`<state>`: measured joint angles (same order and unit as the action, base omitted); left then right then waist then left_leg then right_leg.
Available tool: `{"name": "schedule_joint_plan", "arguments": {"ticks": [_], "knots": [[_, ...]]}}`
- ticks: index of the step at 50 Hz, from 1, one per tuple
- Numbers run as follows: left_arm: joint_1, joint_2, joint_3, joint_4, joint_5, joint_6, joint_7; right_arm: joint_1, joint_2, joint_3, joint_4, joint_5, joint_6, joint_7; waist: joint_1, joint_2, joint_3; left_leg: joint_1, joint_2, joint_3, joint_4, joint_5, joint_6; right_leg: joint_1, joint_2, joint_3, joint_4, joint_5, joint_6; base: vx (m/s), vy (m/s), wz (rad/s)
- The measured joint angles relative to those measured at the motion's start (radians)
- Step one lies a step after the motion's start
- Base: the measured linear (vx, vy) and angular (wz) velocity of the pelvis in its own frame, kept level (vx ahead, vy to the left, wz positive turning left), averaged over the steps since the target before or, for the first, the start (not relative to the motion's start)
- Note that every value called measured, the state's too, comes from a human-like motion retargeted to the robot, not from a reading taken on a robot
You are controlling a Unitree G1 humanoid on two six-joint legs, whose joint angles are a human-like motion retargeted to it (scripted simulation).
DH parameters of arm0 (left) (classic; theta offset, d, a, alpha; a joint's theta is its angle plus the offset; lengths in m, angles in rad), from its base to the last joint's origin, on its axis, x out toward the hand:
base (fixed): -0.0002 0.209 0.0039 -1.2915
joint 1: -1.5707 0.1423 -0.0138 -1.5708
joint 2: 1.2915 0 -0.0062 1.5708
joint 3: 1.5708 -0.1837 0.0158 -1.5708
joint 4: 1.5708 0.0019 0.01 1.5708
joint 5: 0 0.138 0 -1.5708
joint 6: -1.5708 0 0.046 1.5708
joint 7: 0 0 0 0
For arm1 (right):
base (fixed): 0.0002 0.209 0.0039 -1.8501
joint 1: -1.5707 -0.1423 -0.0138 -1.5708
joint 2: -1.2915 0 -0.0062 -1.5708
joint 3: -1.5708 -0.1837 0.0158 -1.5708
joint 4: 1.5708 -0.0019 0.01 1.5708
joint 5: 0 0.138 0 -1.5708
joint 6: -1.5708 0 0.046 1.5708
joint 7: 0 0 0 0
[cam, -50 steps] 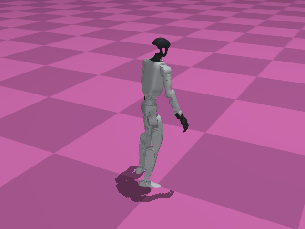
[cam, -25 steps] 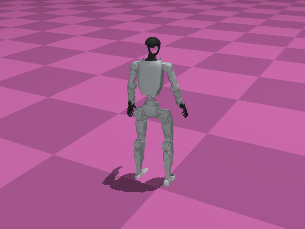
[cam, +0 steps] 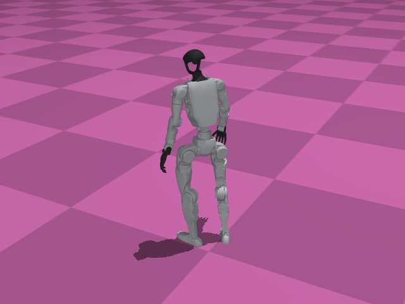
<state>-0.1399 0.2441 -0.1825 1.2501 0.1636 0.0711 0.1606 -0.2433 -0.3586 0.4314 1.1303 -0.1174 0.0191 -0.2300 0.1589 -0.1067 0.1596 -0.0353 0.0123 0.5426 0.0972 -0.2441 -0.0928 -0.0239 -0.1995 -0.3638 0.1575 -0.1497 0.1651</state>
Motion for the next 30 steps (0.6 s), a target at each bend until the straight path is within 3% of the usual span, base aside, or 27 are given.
{"name": "schedule_joint_plan", "arguments": {"ticks": [5, 10, 12, 15, 20, 26, 30], "knots": [[0.028, 0.008, 0.031, 0.086, -0.027, 0.002, -0.009, -0.017, 0.008, -0.024, -0.063, 0.034, -0.021, -0.003, -0.02, 0.016, -0.012, 0.045, 0.024, -0.055, -0.077, 0.079, -0.056, 0.035, 0.016, -0.094, 0.045, -0.009, -0.053, 0.09, 0.1, 1.09], [0.059, 0.012, 0.014, 0.063, -0.044, -0.011, -0.012, -0.013, 0.005, -0.033, -0.089, 0.052, -0.037, -0.002, -0.031, 0.069, 0.012, 0.071, 0.06, -0.193, -0.069, 0.073, -0.069, -0.004, 0.005, -0.111, 0.29, -0.016, -0.194, 0.09, 0.12, 1.25], [0.06, 0.015, 0.005, 0.041, -0.042, -0.02, -0.005, -0.004, 0.005, -0.029, -0.09, 0.05, -0.043, -0.003, -0.034, 0.081, 0.021, 0.071, 0.065, -0.25, -0.05, 0.067, -0.068, -0.045, 0.004, -0.065, 0.403, -0.041, -0.22, 0.08, 0.08, 1.5], [0.053, 0.023, -0.002, 0.003, -0.041, -0.035, 0.008, 0.013, 0.009, -0.015, -0.085, 0.039, -0.052, -0.006, -0.04, 0.09, 0.03, 0.069, 0.059, -0.343, -0.029, 0.064, -0.068, -0.093, 0.02, 0.017, 0.499, -0.086, -0.217, 0.09, 0.03, 1.65], [0.026, 0.028, -0.004, -0.068, -0.066, -0.056, 0.026, 0.033, 0.016, 0.019, -0.079, 0.021, -0.055, 0.001, -0.053, 0.098, 0.061, 0.089, 0.037, -0.509, -0.031, 0.071, -0.069, -0.075, 0.085, 0.162, 0.388, -0.121, -0.186, 0.09, -0.03, 1.78], [0.01, 0.021, -0.03, -0.138, -0.075, -0.072, 0.038, 0.06, 0.027, 0.043, -0.085, 0.0, -0.045, -0.001, -0.073, 0.048, 0.058, 0.081, -0.049, -0.722, -0.076, 0.114, -0.055, -0.041, 0.16, 0.54, 0.102, -0.028, -0.099, 0.06, -0.12, 1.93], [-0.031, 0.004, -0.047, -0.107, -0.046, -0.077, 0.042, 0.067, 0.021, 0.045, -0.093, -0.003, -0.048, 0.002, -0.051, 0.025, 0.058, 0.072, -0.088, -0.851, -0.125, 0.153, -0.062, -0.013, 0.124, 0.518, 0.028, 0.013, -0.074, 0.0, -0.16, 1.68]]}}
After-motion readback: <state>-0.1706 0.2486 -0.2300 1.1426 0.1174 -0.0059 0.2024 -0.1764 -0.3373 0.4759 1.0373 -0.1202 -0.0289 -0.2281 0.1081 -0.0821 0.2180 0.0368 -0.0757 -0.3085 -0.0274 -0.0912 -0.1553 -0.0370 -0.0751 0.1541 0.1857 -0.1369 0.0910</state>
